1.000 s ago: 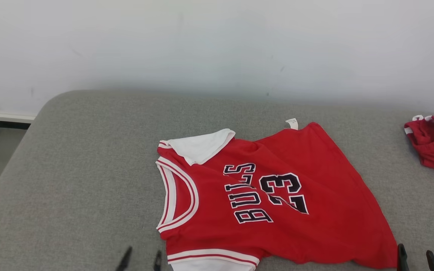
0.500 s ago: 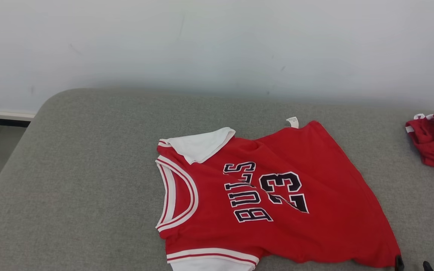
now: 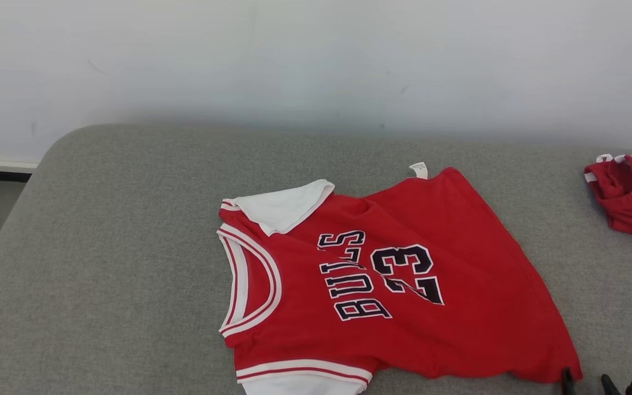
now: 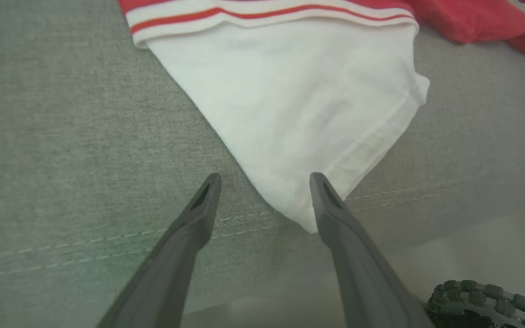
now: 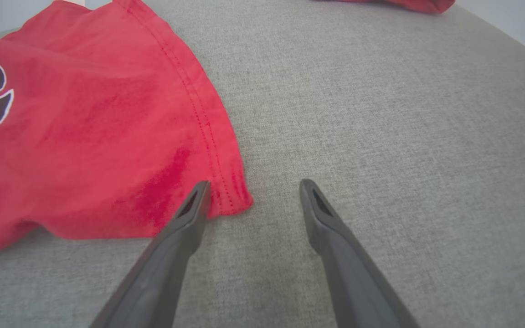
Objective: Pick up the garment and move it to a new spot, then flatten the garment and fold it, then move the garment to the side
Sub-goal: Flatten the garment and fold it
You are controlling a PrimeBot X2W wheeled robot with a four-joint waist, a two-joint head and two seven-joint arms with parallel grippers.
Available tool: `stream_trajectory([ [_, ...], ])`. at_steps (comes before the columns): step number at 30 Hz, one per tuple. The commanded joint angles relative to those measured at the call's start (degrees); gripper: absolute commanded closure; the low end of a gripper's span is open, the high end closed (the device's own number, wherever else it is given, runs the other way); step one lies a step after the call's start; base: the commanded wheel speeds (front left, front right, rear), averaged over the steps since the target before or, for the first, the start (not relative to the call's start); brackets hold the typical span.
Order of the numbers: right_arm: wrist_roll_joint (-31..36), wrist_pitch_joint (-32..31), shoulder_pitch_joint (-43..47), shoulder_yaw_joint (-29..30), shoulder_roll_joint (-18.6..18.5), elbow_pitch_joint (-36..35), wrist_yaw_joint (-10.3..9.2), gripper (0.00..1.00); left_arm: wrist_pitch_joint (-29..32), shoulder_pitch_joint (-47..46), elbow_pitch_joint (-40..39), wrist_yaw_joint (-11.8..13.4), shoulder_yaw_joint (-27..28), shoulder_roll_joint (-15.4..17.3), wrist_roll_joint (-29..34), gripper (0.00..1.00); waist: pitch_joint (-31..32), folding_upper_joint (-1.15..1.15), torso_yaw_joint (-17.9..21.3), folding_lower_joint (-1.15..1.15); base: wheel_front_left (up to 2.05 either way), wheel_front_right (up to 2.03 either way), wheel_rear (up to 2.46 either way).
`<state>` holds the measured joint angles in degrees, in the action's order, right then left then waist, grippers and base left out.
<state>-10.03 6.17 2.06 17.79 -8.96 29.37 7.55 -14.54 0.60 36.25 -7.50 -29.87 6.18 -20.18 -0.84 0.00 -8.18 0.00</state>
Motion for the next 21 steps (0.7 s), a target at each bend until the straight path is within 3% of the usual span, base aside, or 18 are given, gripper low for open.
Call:
stream_trajectory([
  [1,0.31,0.53,-1.46,-0.52,-0.27,1.30,-0.16,0.00,0.05,3.40,3.08,0.12,-3.17,-3.53,-1.16,0.00,-0.29,0.00,0.05,0.00,0.00,0.00,0.00],
  [12,0.91,0.61,-6.25,-2.90,-1.14,9.13,-0.16,0.00,1.57,-3.43,6.61,-0.11,-8.59,-4.59,-9.24,0.00,-1.58,0.00,0.32,0.00,0.00,0.00,0.00],
  [13,0.51,0.37,-6.51,-3.31,-1.07,9.90,-0.16,0.16,1.55,-3.88,6.63,-0.14,-9.20,-4.68,-10.47,0.00,-1.58,0.00,0.22,0.00,0.00,0.00,0.00],
  [14,0.14,0.11,-6.69,-3.72,-0.95,10.55,-0.16,0.70,1.66,-4.22,6.66,-0.20,-9.79,-4.77,-11.49,0.00,-1.54,0.00,0.10,0.00,0.00,0.00,0.00],
  [15,-0.19,-0.13,-6.69,-4.04,-0.80,11.10,-0.16,0.99,2.09,-4.44,6.73,-0.20,-10.55,-4.85,-13.10,0.00,-1.44,0.00,-0.05,0.00,0.00,0.00,0.00],
  [16,-0.56,-0.10,-6.72,-4.38,-0.70,11.44,-0.16,1.00,2.35,-4.70,6.74,-0.21,-11.36,-4.91,-14.53,0.15,-1.36,0.00,-0.13,0.00,0.00,0.00,0.00],
  [17,-0.89,0.02,-6.67,-4.55,-0.68,11.66,-0.16,1.00,2.42,-4.93,6.60,-0.22,-12.00,-4.85,-15.90,0.67,-1.25,0.00,-0.24,0.00,0.00,0.00,0.00],
  [18,-1.22,0.12,-6.56,-4.76,-0.71,11.74,-0.16,1.00,2.31,-5.16,6.47,-0.22,-12.62,-4.81,-17.29,0.85,-1.11,0.00,-0.30,0.00,0.00,0.00,0.00],
  [19,-1.66,0.32,-6.49,-4.98,-0.82,11.64,-0.16,1.00,2.10,-5.43,6.34,-0.21,-13.10,-4.76,-18.24,1.00,-0.97,0.00,-0.37,0.00,0.00,0.00,0.00],
  [21,-2.35,0.94,-6.33,-5.56,-1.21,10.91,-0.16,1.00,1.04,-5.80,5.88,-0.16,-13.14,-4.20,-20.81,1.00,-0.59,0.00,-0.37,0.00,0.00,0.00,0.00],
])
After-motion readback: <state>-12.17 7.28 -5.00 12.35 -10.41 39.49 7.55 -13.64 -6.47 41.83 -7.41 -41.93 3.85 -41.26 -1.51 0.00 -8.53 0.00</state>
